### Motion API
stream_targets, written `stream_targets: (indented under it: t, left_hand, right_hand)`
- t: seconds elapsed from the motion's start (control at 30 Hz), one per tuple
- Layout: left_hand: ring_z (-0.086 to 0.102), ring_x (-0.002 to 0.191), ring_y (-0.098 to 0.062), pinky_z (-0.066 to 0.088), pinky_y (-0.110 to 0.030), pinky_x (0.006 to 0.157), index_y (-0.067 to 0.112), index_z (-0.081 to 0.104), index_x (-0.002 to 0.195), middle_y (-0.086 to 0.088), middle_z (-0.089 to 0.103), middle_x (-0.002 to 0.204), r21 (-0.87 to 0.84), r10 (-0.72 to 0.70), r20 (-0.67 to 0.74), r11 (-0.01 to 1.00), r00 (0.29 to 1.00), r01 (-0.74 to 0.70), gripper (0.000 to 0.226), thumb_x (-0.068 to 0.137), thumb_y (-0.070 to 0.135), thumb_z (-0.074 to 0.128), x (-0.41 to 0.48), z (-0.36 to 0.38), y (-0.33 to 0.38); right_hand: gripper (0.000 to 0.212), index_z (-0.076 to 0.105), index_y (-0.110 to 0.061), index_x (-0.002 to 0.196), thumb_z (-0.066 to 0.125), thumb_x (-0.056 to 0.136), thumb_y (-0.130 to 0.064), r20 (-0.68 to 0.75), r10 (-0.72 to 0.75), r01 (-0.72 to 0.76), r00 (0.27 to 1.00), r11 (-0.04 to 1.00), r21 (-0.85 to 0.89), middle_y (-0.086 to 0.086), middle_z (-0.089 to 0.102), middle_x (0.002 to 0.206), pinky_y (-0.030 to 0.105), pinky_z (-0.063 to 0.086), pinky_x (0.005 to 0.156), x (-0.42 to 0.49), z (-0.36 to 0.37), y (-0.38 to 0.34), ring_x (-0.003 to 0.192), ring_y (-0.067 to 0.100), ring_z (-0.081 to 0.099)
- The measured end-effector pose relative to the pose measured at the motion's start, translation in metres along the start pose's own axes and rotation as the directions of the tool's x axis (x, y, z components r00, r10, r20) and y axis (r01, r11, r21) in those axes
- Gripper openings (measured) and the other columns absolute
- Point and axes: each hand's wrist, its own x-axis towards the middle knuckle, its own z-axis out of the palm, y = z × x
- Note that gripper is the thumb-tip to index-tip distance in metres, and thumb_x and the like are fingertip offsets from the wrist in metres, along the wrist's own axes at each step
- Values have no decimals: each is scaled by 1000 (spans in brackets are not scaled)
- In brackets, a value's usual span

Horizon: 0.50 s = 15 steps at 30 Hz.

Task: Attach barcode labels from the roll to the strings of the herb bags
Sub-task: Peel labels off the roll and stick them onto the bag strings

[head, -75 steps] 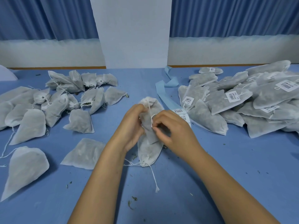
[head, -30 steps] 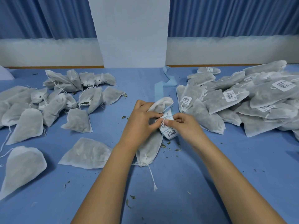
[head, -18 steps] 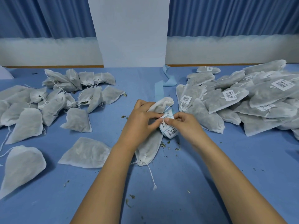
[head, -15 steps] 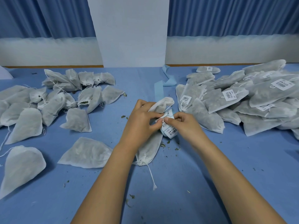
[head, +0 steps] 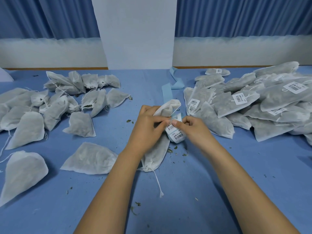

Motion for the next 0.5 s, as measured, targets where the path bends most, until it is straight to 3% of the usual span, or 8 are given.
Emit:
stream_targets:
  t: [0.07, 0.13, 0.23, 0.3, 0.37, 0.4, 0.5]
  left_hand:
    - [40, 101, 1, 27, 1, 84, 18, 79, 91, 26, 59, 97, -111, -128, -32, 986, 991, 124, 13, 89, 13, 67, -1, 1, 2]
    - [43, 97, -5, 31, -2, 79, 18, 79, 81, 19, 59, 81, -172, -239, -107, 961, 965, 218, 17, 89, 12, 65, 0, 2, 6]
    - [49, 90, -18, 40, -23, 79, 26, 74, 68, 11, 56, 68, -329, -417, -297, 889, 859, 318, 27, 90, 13, 64, 3, -4, 6]
    - [54, 88, -19, 44, -28, 80, 33, 72, 68, 7, 61, 71, -442, -482, -400, 847, 779, 297, 30, 91, 16, 64, 4, -14, 4]
    - [55, 90, -10, 45, -23, 83, 38, 71, 76, -3, 67, 85, -462, -465, -453, 852, 760, 246, 26, 90, 17, 65, 2, -20, 6]
    - [54, 89, -5, 44, -19, 82, 38, 71, 79, -3, 66, 88, -443, -434, -462, 868, 773, 222, 24, 90, 18, 65, 1, -20, 8]
    - [52, 95, -9, 41, -13, 82, 37, 72, 89, 16, 58, 81, -363, -328, -429, 916, 842, 172, 18, 90, 20, 68, -2, -12, 15]
  right_hand:
    - [23, 57, -12, 72, 68, 88, -25, 26, -13, 13, 1000, 1000, 0, -15, 58, 51, 9, 35, 46, -1, 0, -1, 45, -5, 49]
    - [19, 59, -13, 75, 67, 88, -23, 45, -9, 9, 999, 1000, -11, -13, 63, 58, 12, 40, 52, -2, -1, -2, 51, -2, 55]
    - [23, 58, -14, 71, 65, 90, -24, 36, 23, -23, 999, 1000, -3, -16, 61, 53, 11, 40, 51, -3, -4, -2, 50, -3, 55]
    - [26, 62, -5, 76, 63, 91, -26, -32, 78, -76, 996, 995, 60, -10, 69, 65, 17, 49, 58, -1, -5, -2, 64, 6, 65]
    - [37, 63, 9, 94, 63, 91, -28, -106, 145, -131, 984, 983, 127, 9, 73, 87, 31, 53, 75, 1, -5, -3, 83, 24, 69]
    - [42, 60, 12, 96, 64, 90, -29, -124, 160, -144, 979, 981, 132, 13, 72, 89, 29, 50, 71, 3, -5, -2, 84, 25, 68]
    - [41, 56, 5, 93, 64, 89, -36, -175, 108, -108, 979, 994, 8, 16, 66, 90, 30, 44, 69, 1, -4, -3, 84, 21, 59]
